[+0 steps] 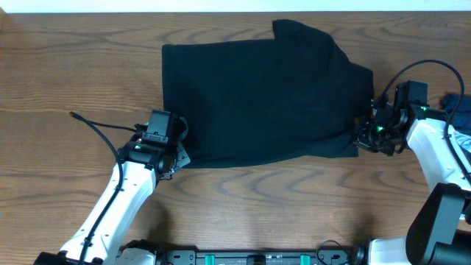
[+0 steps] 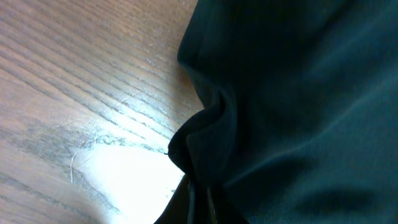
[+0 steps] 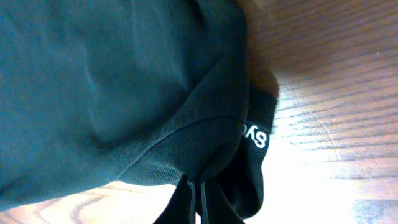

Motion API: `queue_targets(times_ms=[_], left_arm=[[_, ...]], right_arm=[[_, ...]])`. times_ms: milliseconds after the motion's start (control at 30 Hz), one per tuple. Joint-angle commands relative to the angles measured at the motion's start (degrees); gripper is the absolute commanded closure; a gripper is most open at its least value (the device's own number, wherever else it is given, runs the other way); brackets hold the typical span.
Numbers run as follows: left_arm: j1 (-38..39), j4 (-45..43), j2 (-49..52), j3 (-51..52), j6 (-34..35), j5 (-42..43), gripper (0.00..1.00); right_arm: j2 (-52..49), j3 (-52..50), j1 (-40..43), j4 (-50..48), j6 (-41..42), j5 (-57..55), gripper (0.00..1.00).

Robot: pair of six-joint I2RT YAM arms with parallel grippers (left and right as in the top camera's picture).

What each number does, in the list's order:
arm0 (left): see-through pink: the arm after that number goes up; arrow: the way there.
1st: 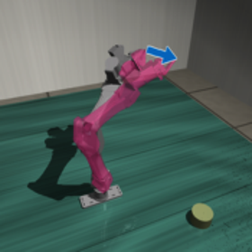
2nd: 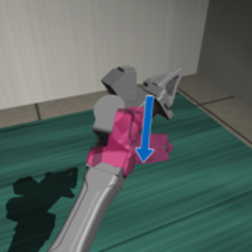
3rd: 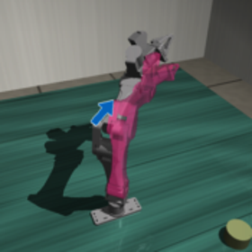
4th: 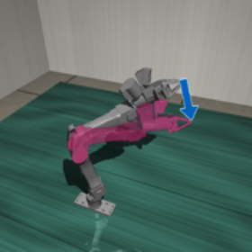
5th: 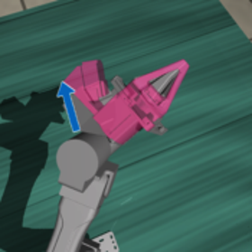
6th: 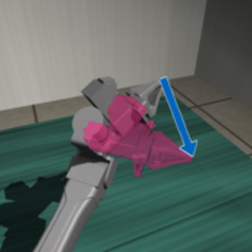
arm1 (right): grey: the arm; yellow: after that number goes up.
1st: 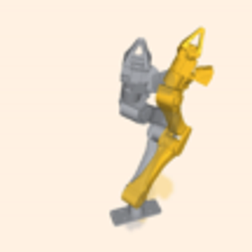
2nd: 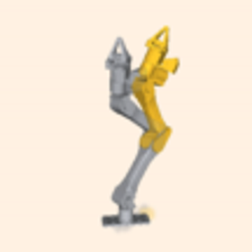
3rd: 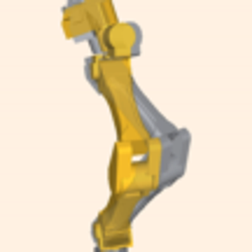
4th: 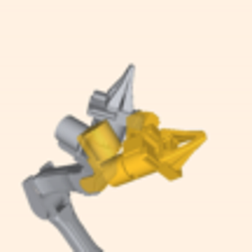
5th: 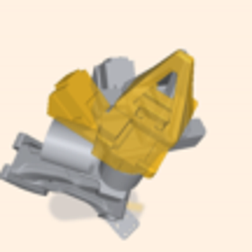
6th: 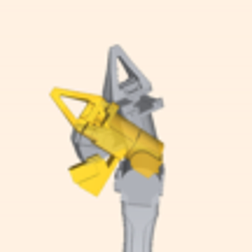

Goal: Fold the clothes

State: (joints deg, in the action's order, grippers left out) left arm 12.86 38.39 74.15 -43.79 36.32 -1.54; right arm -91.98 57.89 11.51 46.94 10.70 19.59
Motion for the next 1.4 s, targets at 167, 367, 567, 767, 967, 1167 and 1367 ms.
queue_targets(times_ms=[167, 367, 567, 767, 967, 1167, 1367], left_arm=[[0.02, -1.73, -0.44, -0.52, 2.19, -4.15, 0.94], [0.02, -6.60, -0.44, -0.98, 2.84, -4.13, 0.94], [0.00, -9.11, -0.44, -3.04, 2.82, -7.26, 0.94], [-1.09, -10.34, -0.44, -6.88, 2.54, -11.02, 0.94], [-4.15, -12.31, -0.42, -8.17, 2.12, -10.95, 0.94], [-4.81, -11.50, 0.44, -8.15, 1.68, -10.97, 0.94], [-4.81, -12.70, 5.77, -8.13, 1.73, -10.97, 0.94]], right_arm=[[0.96, 4.61, 0.85, -2.45, 1.29, 3.21, 0.99], [0.85, 13.90, 0.81, -0.70, 3.87, 3.82, 0.99], [-0.33, 18.38, 0.79, -1.38, 6.47, 3.82, 0.99], [-5.66, 19.96, -0.17, -2.40, 6.97, 4.61, 0.99], [-11.54, 20.37, -2.25, -2.78, 7.28, 5.51, 0.99], [-13.29, 20.37, -2.38, -2.86, 7.30, 4.42, 0.99], [-18.23, 20.37, -2.38, -5.51, 7.76, 4.28, 0.99]])
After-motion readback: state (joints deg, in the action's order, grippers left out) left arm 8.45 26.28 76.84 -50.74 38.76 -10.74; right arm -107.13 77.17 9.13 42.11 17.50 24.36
